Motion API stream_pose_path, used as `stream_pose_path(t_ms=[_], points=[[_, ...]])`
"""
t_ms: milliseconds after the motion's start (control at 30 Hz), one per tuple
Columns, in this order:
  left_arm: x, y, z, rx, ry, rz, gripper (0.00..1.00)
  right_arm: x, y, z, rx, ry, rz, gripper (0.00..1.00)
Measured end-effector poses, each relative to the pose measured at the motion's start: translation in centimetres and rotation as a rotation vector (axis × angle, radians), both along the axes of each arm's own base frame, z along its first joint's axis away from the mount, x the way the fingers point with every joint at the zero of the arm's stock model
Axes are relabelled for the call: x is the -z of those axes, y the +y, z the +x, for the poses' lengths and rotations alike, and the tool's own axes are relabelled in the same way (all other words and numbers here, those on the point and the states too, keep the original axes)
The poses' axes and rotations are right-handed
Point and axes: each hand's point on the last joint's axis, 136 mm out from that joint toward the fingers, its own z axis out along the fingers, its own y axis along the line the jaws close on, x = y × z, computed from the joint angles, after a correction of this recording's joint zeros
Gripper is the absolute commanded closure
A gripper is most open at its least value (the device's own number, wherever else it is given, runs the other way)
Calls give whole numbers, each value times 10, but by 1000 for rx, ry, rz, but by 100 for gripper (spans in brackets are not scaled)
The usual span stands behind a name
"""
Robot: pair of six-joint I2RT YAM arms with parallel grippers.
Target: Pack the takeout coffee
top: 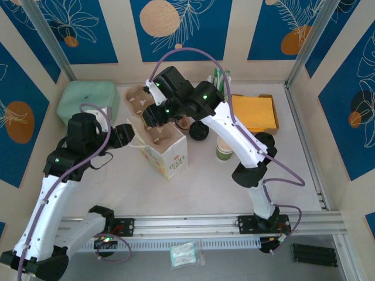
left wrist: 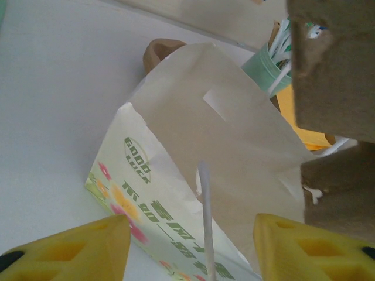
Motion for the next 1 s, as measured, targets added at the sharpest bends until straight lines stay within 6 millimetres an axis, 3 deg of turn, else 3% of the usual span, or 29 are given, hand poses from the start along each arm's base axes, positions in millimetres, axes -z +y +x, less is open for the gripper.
stream_pose_path(t_ms=[267, 567, 900, 1000], points=[[-3, -1, -5, 14, -13, -11, 52, 14, 8, 2, -12, -20, -43, 63], [1, -3, -6, 23, -3, -11, 73, 32, 10, 8, -13, -60, -123, 63], [0, -3, -8, 34, -10, -9, 98, 37, 6, 7, -16, -80, -171, 64], [0, -3, -9, 34, -12, -11, 100, 39, 4, 6, -20, -82, -181, 63]])
